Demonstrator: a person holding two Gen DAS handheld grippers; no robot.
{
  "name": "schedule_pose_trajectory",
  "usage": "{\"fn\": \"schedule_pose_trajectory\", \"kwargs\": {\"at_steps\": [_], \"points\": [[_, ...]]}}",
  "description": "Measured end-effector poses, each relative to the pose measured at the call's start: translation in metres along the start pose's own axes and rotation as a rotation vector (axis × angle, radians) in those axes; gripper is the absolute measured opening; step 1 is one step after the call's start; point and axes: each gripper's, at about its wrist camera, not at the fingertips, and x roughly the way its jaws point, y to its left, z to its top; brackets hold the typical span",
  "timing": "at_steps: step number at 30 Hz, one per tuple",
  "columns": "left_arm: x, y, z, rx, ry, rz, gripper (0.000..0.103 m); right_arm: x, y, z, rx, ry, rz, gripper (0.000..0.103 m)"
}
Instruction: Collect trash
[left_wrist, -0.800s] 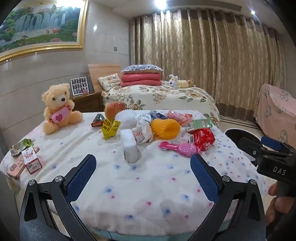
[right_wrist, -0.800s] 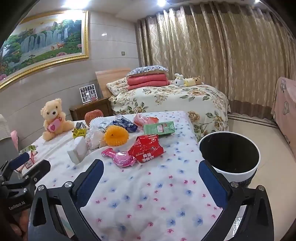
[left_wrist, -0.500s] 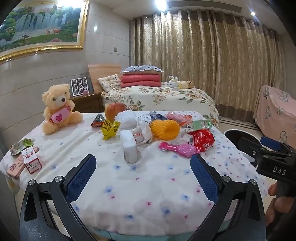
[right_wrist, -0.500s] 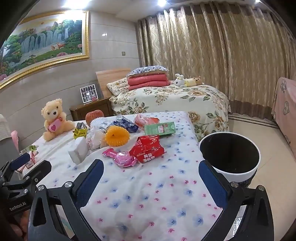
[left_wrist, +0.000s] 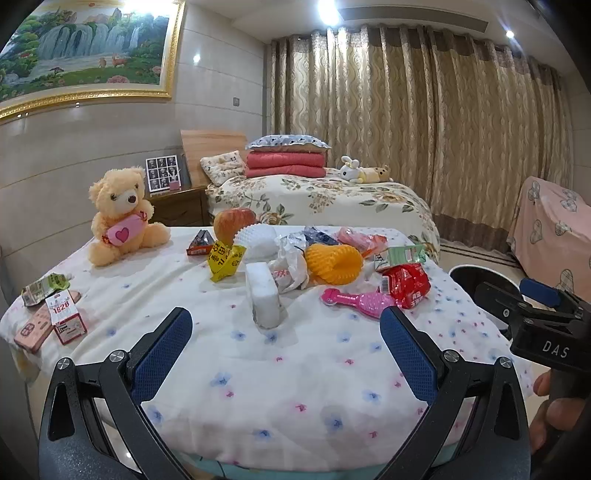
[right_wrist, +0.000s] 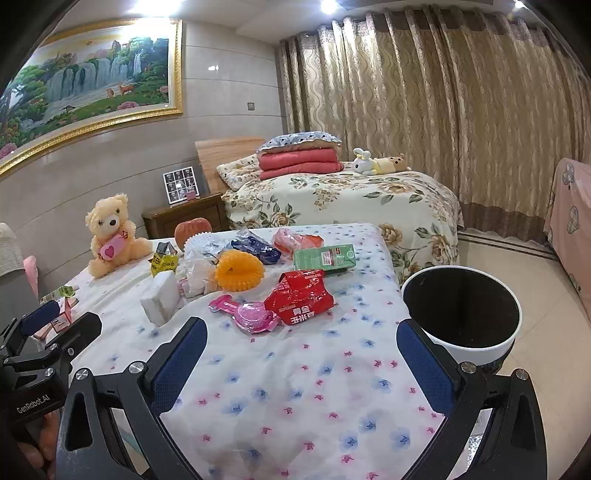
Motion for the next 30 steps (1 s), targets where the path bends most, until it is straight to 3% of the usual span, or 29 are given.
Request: {"fn": "schedule_pose_trajectory", "kwargs": {"at_steps": [30], "points": [[-0.0002,0.0015,-0.0004,-0.006,0.008,0.004,0.103,-0.0014,0.0012,-0.0003,0.001,0.005,0.006,0.103]]}}
